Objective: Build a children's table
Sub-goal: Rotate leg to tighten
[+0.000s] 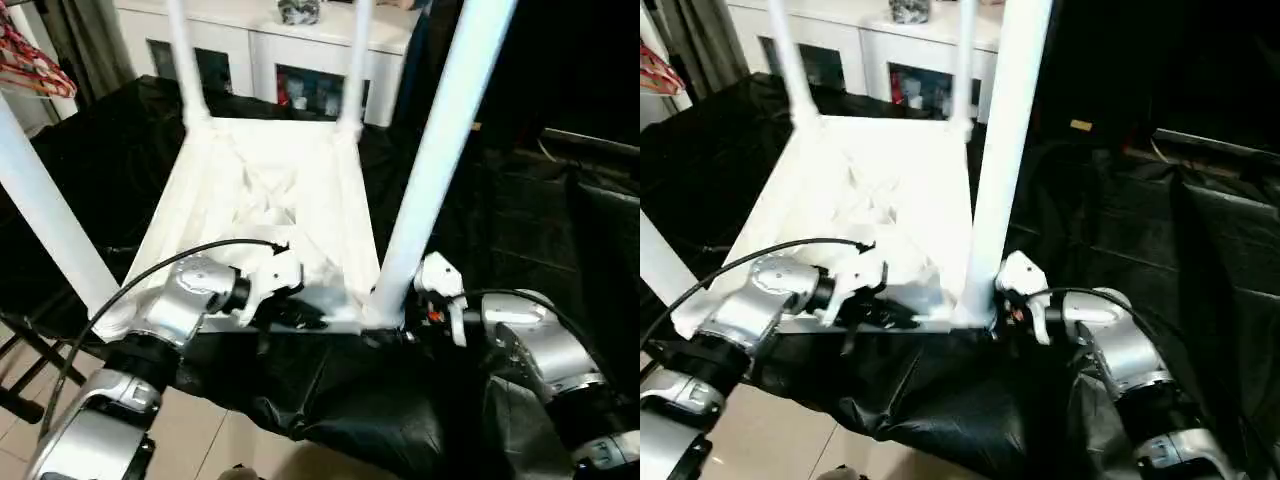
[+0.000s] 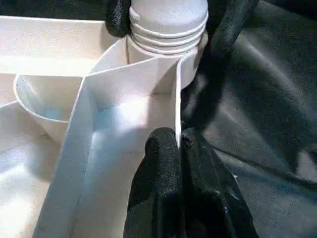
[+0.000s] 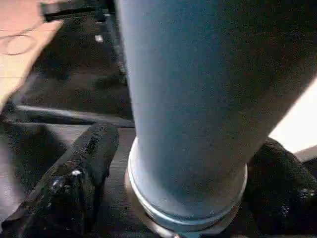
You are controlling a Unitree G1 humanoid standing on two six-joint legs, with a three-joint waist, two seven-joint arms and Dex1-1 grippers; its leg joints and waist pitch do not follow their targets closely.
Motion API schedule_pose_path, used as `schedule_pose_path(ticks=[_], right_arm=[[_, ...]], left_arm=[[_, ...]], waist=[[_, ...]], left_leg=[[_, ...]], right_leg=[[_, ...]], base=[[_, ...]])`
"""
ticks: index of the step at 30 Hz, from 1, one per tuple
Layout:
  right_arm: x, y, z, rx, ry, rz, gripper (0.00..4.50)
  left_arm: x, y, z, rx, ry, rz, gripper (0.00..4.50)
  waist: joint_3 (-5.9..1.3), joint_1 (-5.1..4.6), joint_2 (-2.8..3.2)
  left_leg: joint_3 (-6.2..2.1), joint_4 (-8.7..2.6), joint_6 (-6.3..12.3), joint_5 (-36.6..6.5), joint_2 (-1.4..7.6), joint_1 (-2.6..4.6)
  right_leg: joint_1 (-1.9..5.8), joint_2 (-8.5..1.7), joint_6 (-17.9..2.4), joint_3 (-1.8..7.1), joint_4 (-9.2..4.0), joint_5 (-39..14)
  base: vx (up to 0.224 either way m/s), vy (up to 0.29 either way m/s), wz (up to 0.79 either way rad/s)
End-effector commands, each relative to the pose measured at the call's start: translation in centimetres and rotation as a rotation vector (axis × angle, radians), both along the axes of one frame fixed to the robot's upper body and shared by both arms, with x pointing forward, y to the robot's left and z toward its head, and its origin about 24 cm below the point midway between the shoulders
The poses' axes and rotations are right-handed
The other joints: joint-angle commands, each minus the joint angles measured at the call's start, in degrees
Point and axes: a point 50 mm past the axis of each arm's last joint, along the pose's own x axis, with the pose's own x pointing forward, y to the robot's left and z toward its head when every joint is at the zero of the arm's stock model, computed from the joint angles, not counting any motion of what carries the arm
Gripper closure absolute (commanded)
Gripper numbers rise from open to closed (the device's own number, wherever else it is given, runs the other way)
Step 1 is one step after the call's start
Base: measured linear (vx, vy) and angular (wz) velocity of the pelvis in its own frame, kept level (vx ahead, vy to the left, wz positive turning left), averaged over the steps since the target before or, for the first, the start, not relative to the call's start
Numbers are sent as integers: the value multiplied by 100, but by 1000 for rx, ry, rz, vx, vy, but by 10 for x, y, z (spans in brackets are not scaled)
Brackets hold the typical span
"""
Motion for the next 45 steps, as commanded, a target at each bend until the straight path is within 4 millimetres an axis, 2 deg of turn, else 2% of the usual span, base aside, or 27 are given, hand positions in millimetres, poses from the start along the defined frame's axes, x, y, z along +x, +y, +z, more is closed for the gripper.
schedule_pose_path(ticks=[1, 5, 6, 10, 11, 18, 20, 21, 22, 23, 24, 26, 27, 28, 30, 32, 33, 34, 35, 36, 39, 43, 45], right_arm=[[0, 7, 8, 29, -18, 60, 117], [-1, 9, 8, 38, -16, 71, 139], [-2, 9, 8, 40, -18, 75, 159], [-4, 11, 7, 45, -13, 81, 176], [-6, 12, 4, 56, -5, 74, 178], [-8, 16, -1, 107, 2, -8, 182], [-2, 20, -8, 121, -9, -140, 182], [2, 23, -12, 132, -19, -222, 182], [3, 24, -13, 134, -21, -241, 182], [9, 27, -18, 135, -30, -357, 182], [13, 30, -20, 134, -36, -421, 182], [13, 30, -20, 134, -36, -426, 183], [23, 39, -25, 141, -36, -591, 183], [23, 40, -25, 141, -36, -598, 183], [30, 50, -28, 136, -21, -727, 183], [32, 56, -29, 131, -16, -756, 183], [32, 67, -28, 144, -24, -734, 183], [32, 67, -28, 144, -24, -734, 183], [32, 72, -27, 152, -32, -722, 127], [32, 75, -25, 163, -37, -705, 113], [32, 76, -23, 184, -36, -678, 90], [32, 64, -18, 169, -62, -593, 60], [30, 56, -15, 158, -77, -532, 47]], left_arm=[[0, -8, 11, -61, -21, -61, 450], [0, -7, 11, -58, -21, -61, 450], [0, -6, 11, -57, -21, -60, 450], [0, -6, 11, -58, -21, -56, 450], [1, -7, 10, -65, -25, -40, 450], [7, -13, 11, -99, -52, 38, 450], [14, -18, 9, -89, -88, 140, 450], [18, -23, 8, -84, -105, 191, 450], [19, -24, 8, -83, -109, 202, 450], [22, -30, 6, -82, -124, 258, 450], [23, -35, 6, -82, -133, 278, 450], [23, -35, 5, -82, -134, 280, 450], [25, -50, 4, -79, -161, 324, 450], [25, -50, 4, -79, -162, 325, 450], [26, -64, 4, -76, -186, 358, 450], [26, -70, 3, -77, -194, 366, 450], [24, -78, 2, -80, -200, 352, 450], [24, -78, 2, -80, -200, 352, 450], [23, -81, 2, -81, -203, 346, 450], [21, -83, 1, -84, -198, 337, 450], [20, -82, 0, -86, -188, 320, 450], [16, -72, 0, -89, -171, 266, 450], [14, -65, 1, -99, -150, 233, 450]], waist=[[-335, 12, -58], [-357, 50, -54], [-355, 50, -59], [-353, 53, -59], [-353, 59, -32], [-342, 60, -34], [-328, 43, -36], [-318, 12, -39], [-316, 12, -41], [-326, -6, -49], [-309, -31, -37], [-316, -51, -43], [-318, -74, -44], [-322, -106, -38], [-325, -138, -35], [-328, -154, -31], [-334, -150, -24], [-334, -146, -26], [-344, -139, -21], [-345, -137, -17], [-329, -147, -7], [-337, -144, -12], [-359, -153, -13]], left_leg=[[-6, -289, 359, -1075, 176, 34], [-3, -265, 390, -885, 177, 16], [-3, -263, 390, -893, 174, 9], [-5, -265, 372, -920, 169, 7], [-9, -265, 358, -924, 169, 6], [-12, -279, 288, -1072, 174, 23], [-20, -292, 227, -1178, 169, 19], [-28, -306, 124, -1332, 152, 28], [-31, -308, 105, -1366, 143, 37], [-45, -320, 63, -1317, 157, 22], [-49, -335, 25, -1396, 154, 22], [-45, -325, 8, -1465, 142, 49], [-40, -320, 48, -1382, 143, 33], [-39, -327, 28, -1318, 141, 20], [-50, -335, -19, -1285, 135, 19], [-43, -322, -3, -1293, 131, 36], [-38, -316, 56, -1238, 129, 18], [-33, -312, 77, -1217, 126, 21], [-33, -308, 94, -1186, 130, 26], [-30, -309, 138, -1146, 131, 16], [-33, -321, 142, -1274, 135, 21], [-35, -318, 160, -1325, 136, 18], [-40, -304, 220, -1145, 141, 3]], right_leg=[[278, -471, -1054, 273, -417, -984], [268, -454, -1144, 267, -358, -567], [272, -455, -1150, 264, -355, -557], [279, -463, -1108, 263, -366, -661], [276, -460, -1093, 264, -366, -686], [261, -466, -1060, 264, -405, -869], [254, -473, -1014, 265, -424, -1072], [243, -488, -927, 262, -471, -1471], [241, -492, -872, 259, -490, -1624], [260, -494, -831, 265, -479, -1638], [237, -490, -819, 262, -492, -1702], [231, -495, -806, 266, -507, -1806], [238, -491, -810, 282, -499, -1668], [235, -483, -838, 283, -479, -1548], [244, -479, -847, 272, -472, -1542], [242, -479, -865, 276, -481, -1485], [256, -481, -874, 286, -470, -1314], [256, -476, -865, 286, -473, -1278], [259, -478, -873, 288, -461, -1201], [260, -473, -905, 286, -449, -1059], [259, -473, -905, 283, -468, -1173], [272, -477, -883, 285, -474, -1251], [295, -472, -976, 280, -427, -870]], base=[[0, 0, 0], [0, 0, 0], [0, 0, 0], [0, 0, 0], [0, 0, 0], [0, 0, 0], [0, 0, 0], [0, 0, 0], [0, 0, 0], [0, 0, 0], [0, 0, 0], [0, 0, 0], [0, 0, 0], [0, 0, 0], [0, 0, 0], [0, 0, 0], [0, 0, 0], [0, 0, 0], [0, 0, 0], [0, 0, 0], [0, 0, 0], [0, 0, 0], [0, 0, 0]])
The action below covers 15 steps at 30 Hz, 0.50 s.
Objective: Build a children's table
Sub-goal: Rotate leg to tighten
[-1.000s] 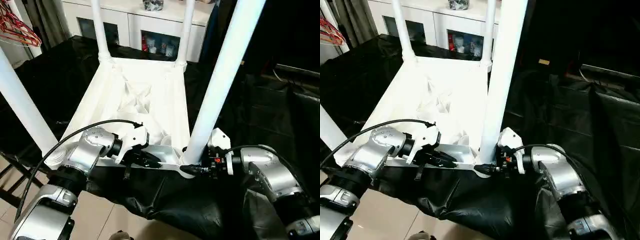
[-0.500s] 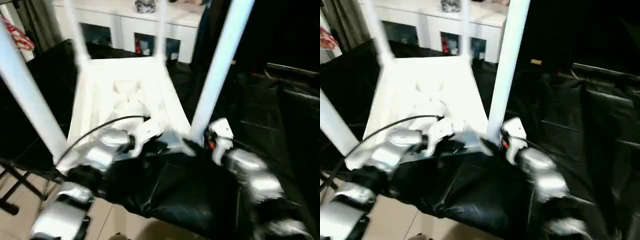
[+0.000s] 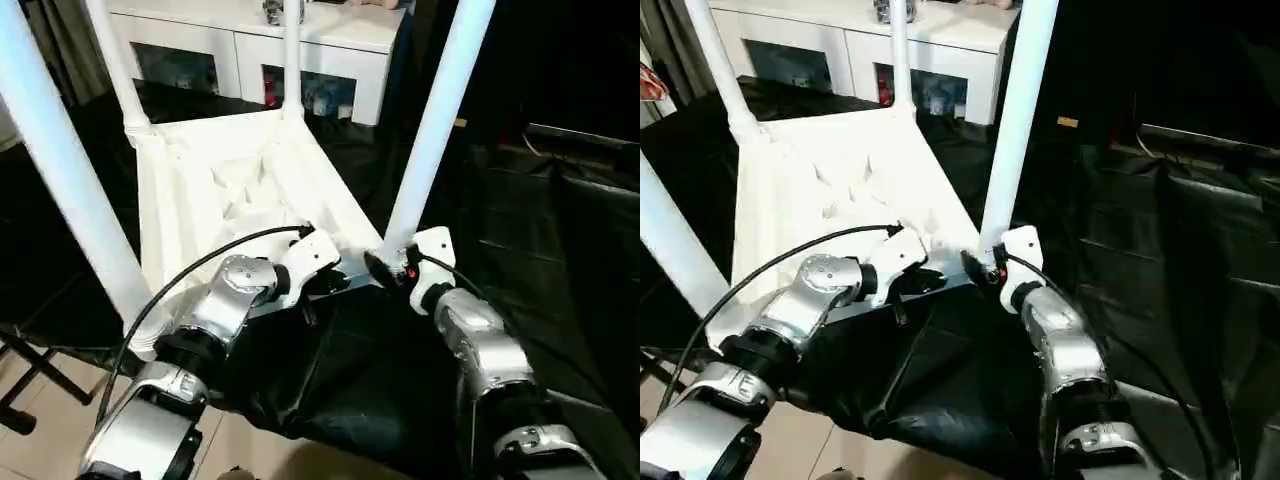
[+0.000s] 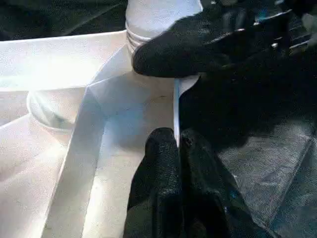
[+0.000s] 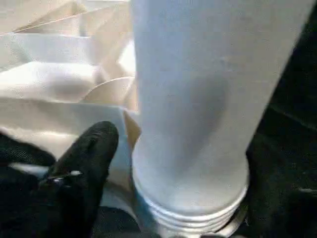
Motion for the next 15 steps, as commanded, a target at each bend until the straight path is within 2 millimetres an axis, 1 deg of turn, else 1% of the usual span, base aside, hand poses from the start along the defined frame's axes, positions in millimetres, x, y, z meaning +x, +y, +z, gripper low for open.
schedule_pose_path(ticks=[1, 2, 4, 5, 6, 7, 8, 9, 10, 13, 14, 15], right_arm=[[-7, 27, 5, 19, -11, 216, 47], [-8, 25, 5, 16, -14, 234, 47], [-14, 14, 9, -10, -15, 374, 47], [-16, 11, 10, -19, -14, 412, 47], [-20, 6, 11, -32, -7, 483, 47], [-23, 3, 12, -40, 2, 530, 47], [-25, 1, 13, -42, 12, 562, 47], [-28, -2, 14, -44, 25, 609, 47], [-30, -4, 15, -45, 33, 637, 47], [-34, -8, 16, -57, 52, 702, 47], [-36, -10, 17, -62, 56, 728, 47], [-38, -11, 18, -61, 63, 754, 73]], left_arm=[[-10, -18, 6, -87, 2, -133, 450], [-10, -17, 6, -86, 5, -142, 450], [-14, -5, 8, -82, 17, -209, 450], [-15, -2, 9, -81, 20, -223, 450], [-16, 3, 10, -80, 31, -248, 450], [-16, 6, 11, -80, 37, -265, 450], [-17, 9, 13, -81, 39, -278, 450], [-17, 12, 14, -80, 46, -288, 450], [-17, 14, 15, -80, 51, -293, 450], [-18, 19, 17, -75, 60, -316, 450], [-18, 21, 18, -71, 64, -328, 450], [-19, 24, 19, -68, 74, -344, 450]], waist=[[-343, 29, -28], [-340, 30, -30], [-345, 59, -31], [-335, 83, -25], [-335, 98, -27], [-331, 105, -23], [-328, 117, -21], [-323, 140, -30], [-323, 156, -26], [-324, 211, -43], [-324, 211, -43], [-325, 229, -50]], left_leg=[[-26, -315, 272, -1064, 141, 30], [-24, -314, 296, -1062, 141, 32], [-18, -298, 370, -1034, 139, 33], [-14, -302, 408, -1072, 165, 48], [-10, -302, 407, -1082, 158, 42], [-7, -301, 411, -1089, 160, 34], [-9, -307, 405, -1112, 170, 42], [-4, -305, 388, -1159, 177, 42], [-8, -307, 378, -1181, 180, 49], [-4, -297, 375, -1151, 179, 42], [-4, -297, 375, -1151, 179, 42], [-4, -297, 360, -1135, 176, 42]], right_leg=[[317, -466, -1044, 280, -415, -699], [318, -466, -1073, 277, -415, -662], [335, -465, -1139, 270, -401, -586], [313, -460, -1128, 275, -408, -578], [329, -446, -1131, 262, -403, -605], [323, -446, -1131, 261, -400, -625], [317, -445, -1122, 258, -406, -673], [309, -453, -1121, 260, -407, -780], [306, -462, -1122, 258, -410, -834], [301, -470, -1098, 261, -412, -933], [301, -470, -1098, 261, -412, -933], [301, -470, -1072, 263, -411, -978]], base=[[0, 0, 0], [0, 0, 0], [0, 0, 0], [0, 0, 0], [0, 0, 0], [0, 0, 0], [0, 0, 0], [0, 0, 0], [0, 0, 0], [0, 0, 0], [0, 0, 0], [0, 0, 0]])
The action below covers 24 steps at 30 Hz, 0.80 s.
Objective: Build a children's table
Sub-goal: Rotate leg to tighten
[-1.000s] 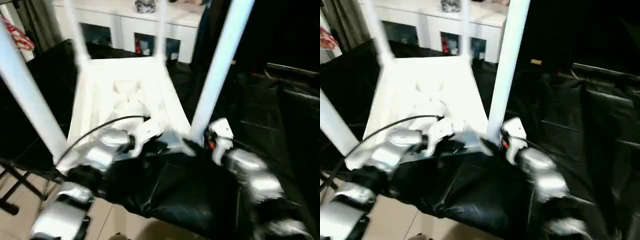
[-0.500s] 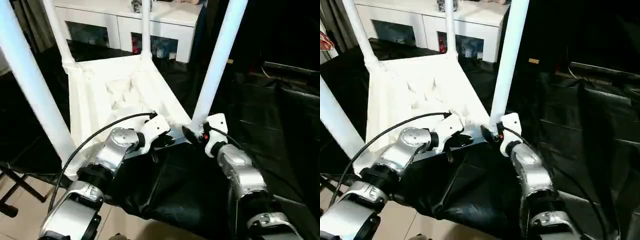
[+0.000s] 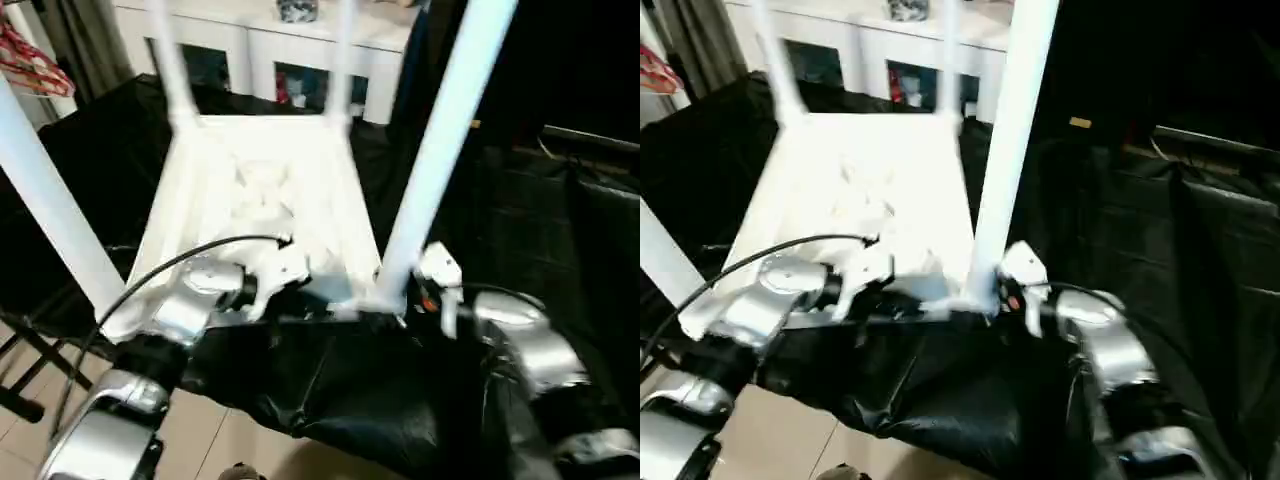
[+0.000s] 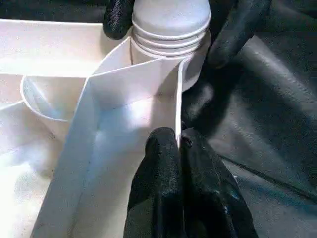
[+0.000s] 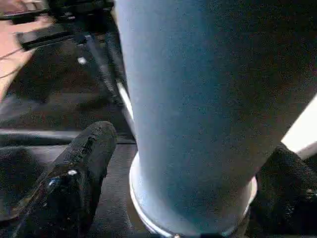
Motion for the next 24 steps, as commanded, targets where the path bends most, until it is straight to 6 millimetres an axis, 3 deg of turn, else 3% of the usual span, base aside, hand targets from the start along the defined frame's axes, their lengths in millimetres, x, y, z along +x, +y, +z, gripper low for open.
schedule_pose_path(ticks=[1, 3, 6, 17, 21, 24], right_arm=[[-8, 10, 5, 21, 15, 142, 83], [-10, 10, 6, 22, 24, 164, 83], [-12, 9, 6, 16, 23, 183, 123], [-21, 13, 2, 21, 38, 208, 178], [-18, 18, -4, 63, 22, 71, 178], [-10, 22, -9, 82, 11, -77, 180]], left_arm=[[-1, -8, 14, -62, -33, -84, 450], [-2, -6, 15, -57, -25, -104, 450], [-3, -3, 14, -44, -18, -119, 450], [-4, -1, 13, -47, -10, -112, 450], [3, -6, 12, -54, -50, -10, 450], [8, -9, 10, -37, -78, 53, 450]], waist=[[-336, 16, -45], [-341, 22, -36], [-345, 42, -25], [-344, 65, -37], [-341, 77, -34], [-327, 16, -41]], left_leg=[[-8, -308, 355, -1128, 169, 61], [-9, -306, 366, -1089, 180, 59], [-12, -307, 344, -1081, 181, 57], [-17, -313, 288, -1128, 175, 61], [-18, -317, 269, -1135, 176, 61], [-44, -351, 102, -1327, 152, 61]], right_leg=[[308, -465, -1054, 266, -417, -1001], [297, -460, -1071, 268, -403, -906], [297, -463, -1117, 263, -395, -820], [297, -466, -1044, 263, -410, -955], [291, -470, -1024, 265, -418, -990], [293, -496, -909, 255, -469, -1468]], base=[[0, 0, 0], [0, 0, 0], [0, 0, 0], [0, 0, 0], [0, 0, 0], [0, 0, 0]])
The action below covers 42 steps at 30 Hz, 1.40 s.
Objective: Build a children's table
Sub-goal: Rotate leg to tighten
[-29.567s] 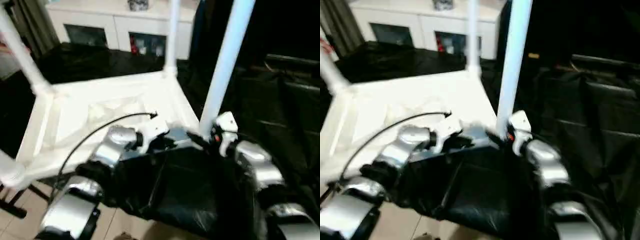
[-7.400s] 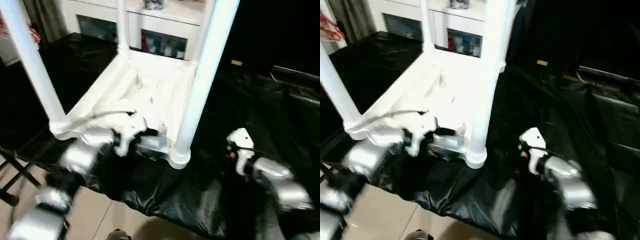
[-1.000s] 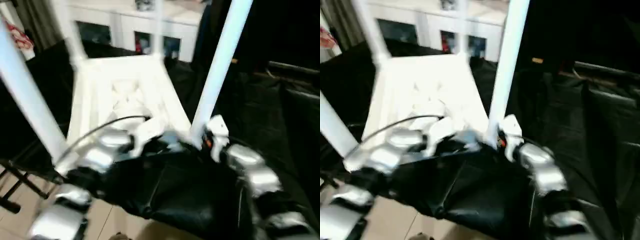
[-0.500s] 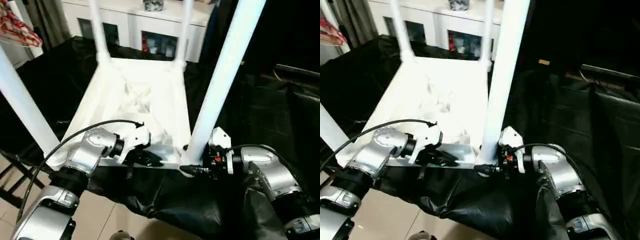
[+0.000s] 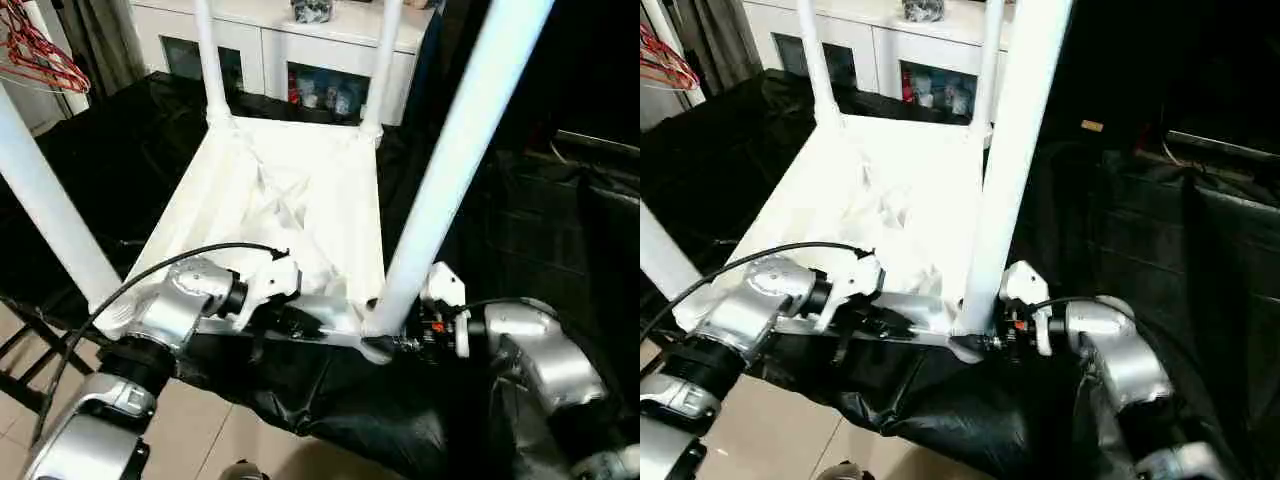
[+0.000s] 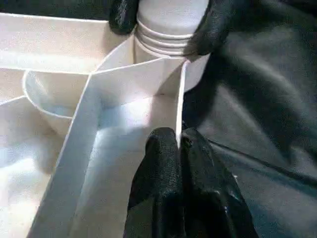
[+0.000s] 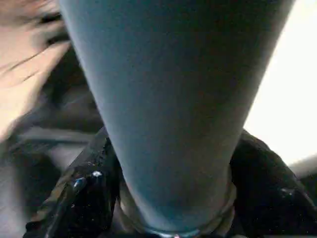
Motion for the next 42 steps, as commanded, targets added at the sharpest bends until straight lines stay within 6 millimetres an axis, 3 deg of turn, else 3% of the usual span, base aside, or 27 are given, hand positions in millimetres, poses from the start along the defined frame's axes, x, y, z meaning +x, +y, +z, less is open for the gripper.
schedule_pose_path(ticks=[1, 4, 6, 9, 14, 16, 19, 24, 28, 34, 39, 42], right_arm=[[2, 17, -4, 6, -5, -19, 180], [14, 30, -16, -5, -2, -274, 181], [20, 38, -20, 2, 27, -387, 181], [24, 45, -23, -15, 42, -477, 181], [29, 70, -20, 1, 20, -484, 181], [31, 74, -18, 23, 22, -491, 125], [32, 74, -16, 41, 26, -494, 109], [32, 63, -11, 14, -35, -394, 89], [28, 55, -8, -3, -63, -289, 89], [16, 26, 0, -40, -74, -50, 89], [5, 10, 5, -61, -32, 134, 89], [2, 5, 7, -77, -12, 203, 89]], left_arm=[[10, -15, 11, -52, -76, 73, 450], [12, -34, 8, -79, -88, 158, 450], [13, -46, 6, -80, -100, 201, 450], [14, -55, 5, -80, -115, 242, 450], [16, -74, 5, -90, -143, 307, 450], [16, -78, 5, -95, -153, 307, 450], [15, -78, 4, -92, -153, 300, 450], [10, -67, 3, -96, -139, 230, 450], [7, -59, 3, -93, -131, 177, 450], [0, -36, 3, -46, -103, 34, 450], [-4, -22, 7, -38, -65, -50, 450], [-5, -16, 8, -24, -50, -86, 450]], waist=[[-329, -21, -27], [-296, -109, -19], [-302, -200, -33], [-293, -223, -24], [-304, -244, -27], [-310, -246, -21], [-309, -244, -11], [-309, -247, -9], [-324, -238, -25], [-318, -216, -15], [-323, -98, -10], [-321, -77, -4]], left_leg=[[-45, -362, 90, -1349, 154, 55], [-50, -393, 4, -1529, 154, 67], [-73, -402, -70, -1576, 131, 47], [-59, -397, -46, -1622, 131, 90], [-47, -390, 12, -1540, 125, 89], [-46, -384, 31, -1508, 125, 84], [-39, -390, 85, -1475, 124, 80], [-40, -393, 102, -1558, 128, 87], [-27, -367, 209, -1346, 118, 57], [-16, -362, 339, -1309, 150, 66], [2, -345, 356, -1284, 179, 78], [-6, -352, 302, -1348, 179, 77]], right_leg=[[295, -493, -881, 258, -476, -1521], [256, -489, -828, 263, -513, -1767], [295, -499, -744, 255, -531, -2049], [256, -489, -726, 277, -553, -2051], [262, -472, -741, 286, -548, -1831], [267, -477, -772, 291, -531, -1723], [274, -465, -806, 290, -525, -1566], [274, -470, -795, 293, -539, -1641], [312, -464, -849, 290, -504, -1286], [290, -450, -924, 290, -494, -1166], [285, -449, -1094, 272, -449, -988], [287, -459, -1069, 270, -459, -1139]], base=[[0, 0, 0], [0, 0, 0], [0, 0, 0], [0, 0, 0], [0, 0, 0], [0, 0, 0], [0, 0, 0], [0, 0, 0], [0, 0, 0], [0, 0, 0], [0, 0, 0], [0, 0, 0]])
